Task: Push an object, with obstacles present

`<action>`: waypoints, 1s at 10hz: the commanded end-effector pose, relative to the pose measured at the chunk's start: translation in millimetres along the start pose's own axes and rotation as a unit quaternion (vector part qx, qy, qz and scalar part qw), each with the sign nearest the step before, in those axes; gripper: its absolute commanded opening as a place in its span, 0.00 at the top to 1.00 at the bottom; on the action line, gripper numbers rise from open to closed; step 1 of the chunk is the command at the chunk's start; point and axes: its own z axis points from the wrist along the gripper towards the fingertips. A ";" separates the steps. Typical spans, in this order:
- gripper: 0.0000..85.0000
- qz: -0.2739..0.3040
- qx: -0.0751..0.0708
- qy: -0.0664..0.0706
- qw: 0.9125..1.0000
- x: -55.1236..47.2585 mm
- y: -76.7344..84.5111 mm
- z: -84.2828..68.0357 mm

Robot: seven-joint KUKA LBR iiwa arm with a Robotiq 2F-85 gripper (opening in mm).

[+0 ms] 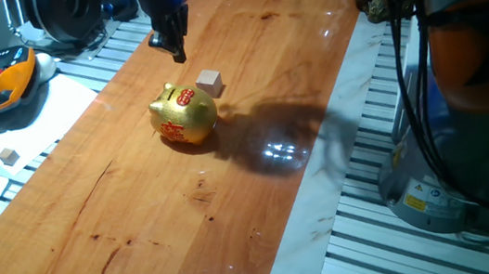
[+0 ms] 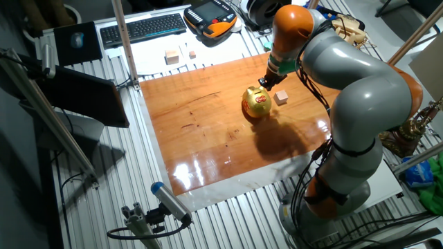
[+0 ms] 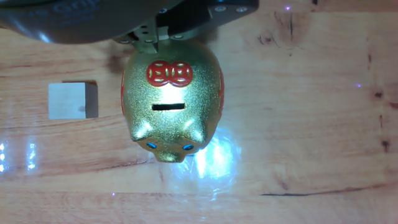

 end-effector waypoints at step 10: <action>1.00 0.044 -0.003 0.035 0.998 -0.1 0.2 0.4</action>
